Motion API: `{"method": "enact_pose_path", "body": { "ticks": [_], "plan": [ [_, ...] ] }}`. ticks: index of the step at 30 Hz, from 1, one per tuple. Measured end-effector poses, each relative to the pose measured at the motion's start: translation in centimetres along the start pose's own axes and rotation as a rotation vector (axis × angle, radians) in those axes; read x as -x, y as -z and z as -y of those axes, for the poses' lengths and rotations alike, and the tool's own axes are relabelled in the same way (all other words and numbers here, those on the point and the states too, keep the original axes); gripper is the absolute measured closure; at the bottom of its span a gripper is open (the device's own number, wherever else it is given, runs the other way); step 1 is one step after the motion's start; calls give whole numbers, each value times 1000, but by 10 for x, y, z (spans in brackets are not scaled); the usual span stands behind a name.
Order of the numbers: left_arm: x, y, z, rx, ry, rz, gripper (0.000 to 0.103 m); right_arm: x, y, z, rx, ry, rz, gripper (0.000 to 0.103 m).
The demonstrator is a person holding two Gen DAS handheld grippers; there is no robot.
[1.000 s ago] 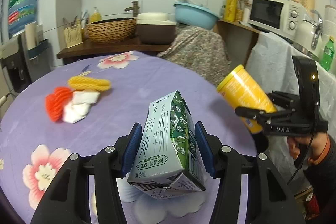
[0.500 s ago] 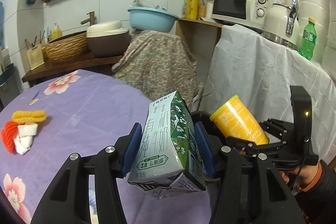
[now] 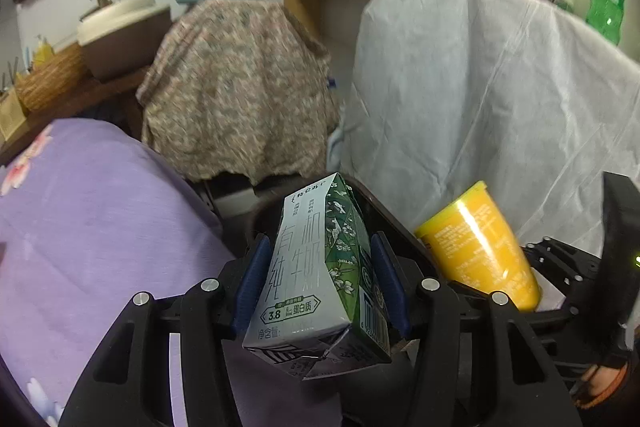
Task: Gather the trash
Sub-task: 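Carry carton and yellow can to the bin and open both tools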
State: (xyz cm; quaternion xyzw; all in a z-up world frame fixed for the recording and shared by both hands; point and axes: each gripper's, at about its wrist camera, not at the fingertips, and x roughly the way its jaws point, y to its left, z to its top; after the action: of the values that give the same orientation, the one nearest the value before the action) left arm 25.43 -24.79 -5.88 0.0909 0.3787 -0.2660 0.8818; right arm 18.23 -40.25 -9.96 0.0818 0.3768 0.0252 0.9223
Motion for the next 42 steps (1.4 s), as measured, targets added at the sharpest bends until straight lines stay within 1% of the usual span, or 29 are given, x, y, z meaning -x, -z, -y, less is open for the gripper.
{"method": "enact_pose_path", "body": {
  "ticks": [4,7,9,10,11,13,16,21,24,29,33,36,39,42],
  "plan": [
    [-39,2,20,-19,3,-101,51,-1,13,18,-34,21,-19,37],
    [-66,9,32,-38,13,-180,50,-2,21,28,-54,32,-30,37],
    [-77,13,38,-61,8,-218,49,-2,27,34,-66,39,-37,37],
    [-81,15,40,-73,-3,-228,42,-1,29,36,-66,45,-39,37],
    [-81,17,39,-77,-13,-227,32,-1,30,37,-66,49,-41,37],
    [-77,17,38,-84,-34,-205,25,-1,33,41,-71,51,-46,37],
    [-68,11,35,-83,-62,-174,23,-5,35,47,-81,54,-58,37],
    [-43,3,24,-13,-25,-101,17,-15,36,39,-74,33,-74,37],
    [-33,3,23,-12,-36,-66,16,-25,34,27,-59,17,-86,37],
    [-12,4,18,-21,-92,-2,16,-55,29,13,-53,3,-121,37],
    [14,6,10,1,-88,52,13,-83,26,2,-49,-2,-160,37],
    [31,10,5,1,-105,87,10,-105,24,-6,-50,0,-191,37],
    [43,15,-3,22,-116,100,9,-125,22,-10,-59,-2,-221,37],
    [52,20,-14,73,-114,100,9,-144,20,-14,-64,3,-257,37]
  ]
}}
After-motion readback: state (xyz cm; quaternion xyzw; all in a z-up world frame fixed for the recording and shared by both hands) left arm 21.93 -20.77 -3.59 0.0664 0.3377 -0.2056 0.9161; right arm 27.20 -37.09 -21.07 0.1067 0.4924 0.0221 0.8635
